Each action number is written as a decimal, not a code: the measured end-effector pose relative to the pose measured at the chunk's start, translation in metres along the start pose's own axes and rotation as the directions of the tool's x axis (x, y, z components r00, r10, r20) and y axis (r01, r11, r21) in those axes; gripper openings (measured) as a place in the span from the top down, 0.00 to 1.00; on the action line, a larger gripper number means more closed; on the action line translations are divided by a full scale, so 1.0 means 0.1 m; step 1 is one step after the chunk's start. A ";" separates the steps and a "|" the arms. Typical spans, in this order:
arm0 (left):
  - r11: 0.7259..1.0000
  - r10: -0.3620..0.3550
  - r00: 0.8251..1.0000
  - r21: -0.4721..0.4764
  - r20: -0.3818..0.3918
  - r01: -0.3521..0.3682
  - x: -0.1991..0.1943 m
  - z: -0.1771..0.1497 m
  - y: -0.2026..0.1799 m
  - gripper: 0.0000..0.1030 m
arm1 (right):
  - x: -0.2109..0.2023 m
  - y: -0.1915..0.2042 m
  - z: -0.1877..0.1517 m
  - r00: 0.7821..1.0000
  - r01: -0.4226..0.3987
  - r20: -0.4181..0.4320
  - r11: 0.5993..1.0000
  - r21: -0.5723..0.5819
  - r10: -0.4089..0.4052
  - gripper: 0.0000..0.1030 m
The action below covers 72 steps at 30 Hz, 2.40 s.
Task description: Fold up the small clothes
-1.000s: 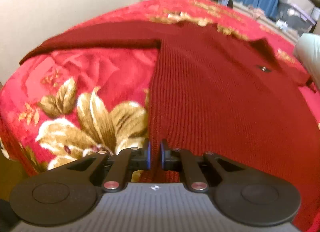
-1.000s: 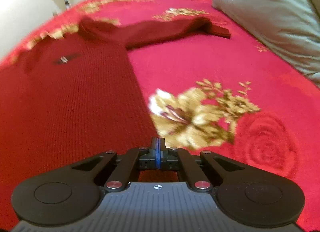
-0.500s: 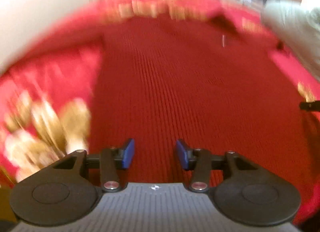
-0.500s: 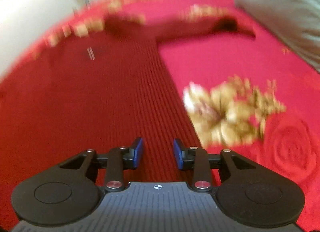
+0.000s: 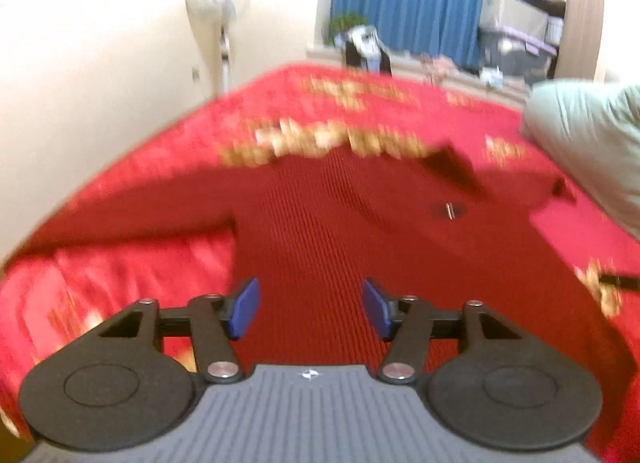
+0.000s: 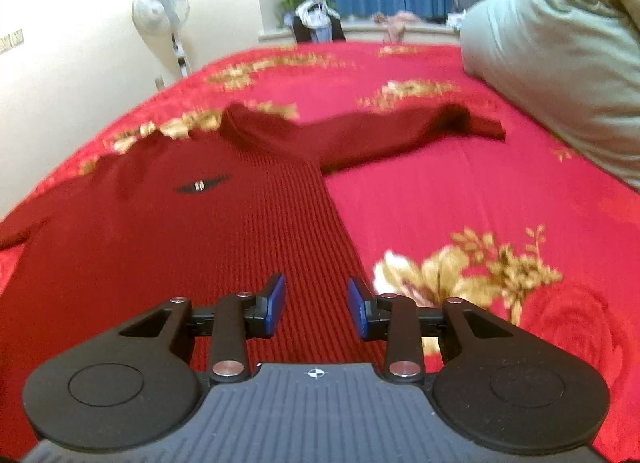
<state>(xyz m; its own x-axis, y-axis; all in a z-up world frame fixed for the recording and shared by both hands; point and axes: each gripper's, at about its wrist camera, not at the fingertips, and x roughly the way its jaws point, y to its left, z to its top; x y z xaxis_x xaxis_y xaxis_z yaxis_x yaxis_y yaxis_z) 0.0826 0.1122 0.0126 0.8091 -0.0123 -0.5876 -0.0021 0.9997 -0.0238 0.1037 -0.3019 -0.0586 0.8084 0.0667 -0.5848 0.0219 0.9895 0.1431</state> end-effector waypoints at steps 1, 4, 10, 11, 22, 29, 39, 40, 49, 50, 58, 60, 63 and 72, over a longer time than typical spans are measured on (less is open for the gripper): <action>1.000 0.008 1.000 0.004 0.026 -0.008 0.00 0.13 0.04 0.27 | -0.01 0.00 0.02 1.000 -0.003 0.015 1.000 0.003 0.003 0.65; 0.999 0.044 0.993 0.020 0.106 -0.047 0.02 0.53 0.18 0.27 | -0.05 0.01 0.06 0.999 -0.005 0.045 1.000 0.011 0.004 0.64; 0.993 0.106 0.974 0.024 0.201 -0.113 0.38 0.99 0.57 0.18 | -0.05 0.02 0.08 0.997 0.009 0.070 1.000 0.026 -0.010 0.64; 0.993 0.113 0.974 0.019 0.195 -0.119 0.48 0.98 0.62 0.18 | -0.04 0.02 0.08 0.998 0.012 0.069 1.000 0.028 -0.014 0.64; 0.964 0.225 0.974 -0.144 0.000 -0.223 1.24 0.75 1.24 0.36 | 0.04 0.13 0.08 0.994 0.019 0.105 1.000 0.008 -0.020 0.64; 0.896 0.257 0.962 -0.350 -0.092 -0.273 1.38 0.66 1.90 0.55 | 0.12 0.21 0.14 0.996 -0.007 0.093 1.000 0.007 0.006 0.64; 0.689 0.210 0.937 -0.638 -0.278 -0.344 1.44 0.21 2.84 0.48 | 0.24 0.27 0.13 1.000 -0.001 0.025 1.000 -0.019 0.001 0.64; 0.677 0.209 0.935 -0.647 -0.287 -0.350 1.44 0.17 2.88 0.48 | 0.25 0.26 0.13 1.000 0.001 0.018 1.000 -0.016 -0.001 0.64; 0.625 0.237 0.930 -0.689 -0.280 -0.367 1.40 0.06 3.16 0.48 | 0.29 0.28 0.09 1.000 0.005 -0.013 1.000 -0.029 -0.005 0.64; 0.620 0.239 0.929 -0.692 -0.281 -0.369 1.41 0.06 3.16 0.48 | 0.30 0.28 0.08 1.000 0.008 -0.018 0.999 -0.034 -0.008 0.64; 0.627 0.301 0.909 -0.658 -0.289 -0.417 1.58 0.11 3.16 0.70 | 0.42 0.26 0.05 0.995 0.032 -0.093 0.998 -0.057 -0.037 0.65; 0.634 0.335 0.903 -0.644 -0.270 -0.428 1.56 0.16 3.13 0.83 | 0.45 0.27 0.03 0.992 0.038 -0.117 0.997 -0.066 -0.045 0.71; 0.665 0.409 0.887 -0.596 -0.213 -0.449 1.49 0.30 3.00 0.88 | 0.49 0.27 0.00 0.988 0.037 -0.148 0.997 -0.075 -0.047 0.77; 0.877 0.472 0.830 -0.059 0.298 -0.477 1.17 0.96 1.38 0.90 | 0.53 0.34 -0.06 0.984 -0.005 -0.178 0.994 -0.112 -0.015 0.83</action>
<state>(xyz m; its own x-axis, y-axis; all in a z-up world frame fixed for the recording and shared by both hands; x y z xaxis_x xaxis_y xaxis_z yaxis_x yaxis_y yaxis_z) 0.2332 0.2506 0.0184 0.8456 0.4675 -0.2575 -0.4227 0.8812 0.2118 0.1435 -0.2645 -0.0891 0.6908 0.0734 -0.7193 -0.0477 0.9973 0.0560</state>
